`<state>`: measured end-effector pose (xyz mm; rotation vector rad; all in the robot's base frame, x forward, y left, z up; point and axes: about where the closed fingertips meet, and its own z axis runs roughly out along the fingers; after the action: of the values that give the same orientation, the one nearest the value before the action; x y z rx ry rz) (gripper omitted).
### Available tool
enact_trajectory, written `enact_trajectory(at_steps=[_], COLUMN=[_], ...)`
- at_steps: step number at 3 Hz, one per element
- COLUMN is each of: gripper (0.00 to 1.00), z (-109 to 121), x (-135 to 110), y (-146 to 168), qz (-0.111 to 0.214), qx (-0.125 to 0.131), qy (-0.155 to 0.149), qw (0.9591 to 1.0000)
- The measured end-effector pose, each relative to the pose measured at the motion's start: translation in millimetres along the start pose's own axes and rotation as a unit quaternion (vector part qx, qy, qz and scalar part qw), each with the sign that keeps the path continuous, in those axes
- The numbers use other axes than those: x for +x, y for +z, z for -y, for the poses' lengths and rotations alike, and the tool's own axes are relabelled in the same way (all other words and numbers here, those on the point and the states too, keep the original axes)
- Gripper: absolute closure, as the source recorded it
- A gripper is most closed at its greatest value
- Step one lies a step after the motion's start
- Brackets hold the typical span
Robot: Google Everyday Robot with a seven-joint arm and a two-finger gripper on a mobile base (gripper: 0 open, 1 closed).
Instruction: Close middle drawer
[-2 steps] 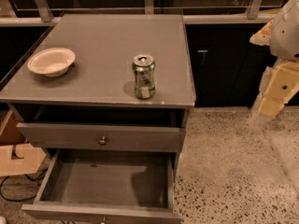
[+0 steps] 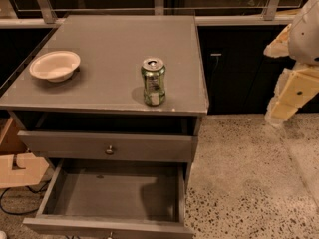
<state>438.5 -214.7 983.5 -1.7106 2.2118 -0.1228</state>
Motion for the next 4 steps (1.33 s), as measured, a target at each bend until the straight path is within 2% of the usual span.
enact_trajectory(at_steps=[2, 3, 4], gripper=[0.65, 0.88, 1.0], z=[0, -1, -18], x=[0, 0, 0], y=[0, -3, -1], qz=[0.0, 0.004, 0.006], qx=[0.0, 0.009, 0.022], qy=[0.0, 0.005, 0.016], qw=[1.0, 0.9999, 0.9996])
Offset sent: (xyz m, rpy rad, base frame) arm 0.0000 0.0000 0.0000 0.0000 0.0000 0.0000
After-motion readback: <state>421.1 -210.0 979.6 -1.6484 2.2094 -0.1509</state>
